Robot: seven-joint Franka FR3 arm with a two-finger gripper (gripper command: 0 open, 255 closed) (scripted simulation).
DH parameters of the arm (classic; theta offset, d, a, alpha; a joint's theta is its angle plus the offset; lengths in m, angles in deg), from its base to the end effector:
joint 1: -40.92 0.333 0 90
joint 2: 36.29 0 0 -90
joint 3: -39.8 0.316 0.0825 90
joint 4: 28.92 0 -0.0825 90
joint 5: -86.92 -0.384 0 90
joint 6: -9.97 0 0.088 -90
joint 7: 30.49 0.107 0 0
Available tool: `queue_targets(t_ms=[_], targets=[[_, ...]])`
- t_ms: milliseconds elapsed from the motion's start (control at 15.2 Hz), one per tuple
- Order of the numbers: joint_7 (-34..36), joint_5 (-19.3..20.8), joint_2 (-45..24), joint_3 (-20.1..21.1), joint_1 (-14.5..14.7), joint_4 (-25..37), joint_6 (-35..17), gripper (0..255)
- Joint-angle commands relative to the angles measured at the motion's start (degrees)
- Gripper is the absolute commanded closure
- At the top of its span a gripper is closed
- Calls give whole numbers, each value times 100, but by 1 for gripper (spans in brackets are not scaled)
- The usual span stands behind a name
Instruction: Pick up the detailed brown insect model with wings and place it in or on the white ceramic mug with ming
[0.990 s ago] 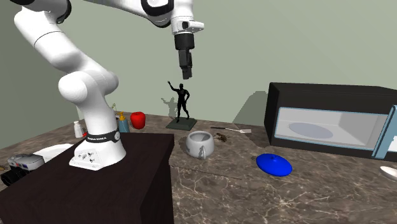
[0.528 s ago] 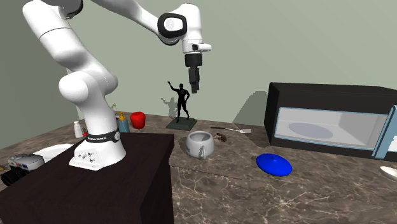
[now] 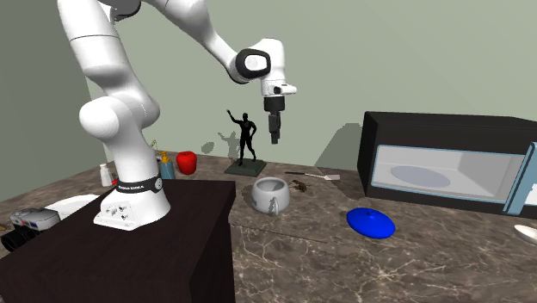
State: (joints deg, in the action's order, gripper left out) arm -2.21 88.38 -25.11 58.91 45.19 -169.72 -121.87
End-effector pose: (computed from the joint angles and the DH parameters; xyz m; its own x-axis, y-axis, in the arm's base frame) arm 0.4231 0.1819 0.3693 0.9954 -0.0717 0.0630 -0.0755 -0.9953 0.0602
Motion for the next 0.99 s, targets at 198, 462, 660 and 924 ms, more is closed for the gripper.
queue_targets(t_ms=[198,462,660,924], targets=[[964,669,-1252,306,33,514,-555,0],[1711,1317,-2232,299,227,1057,-792,0],[2190,1739,-2950,179,474,1544,-883,0],[2670,2136,-3877,-36,856,2289,-919,0]])
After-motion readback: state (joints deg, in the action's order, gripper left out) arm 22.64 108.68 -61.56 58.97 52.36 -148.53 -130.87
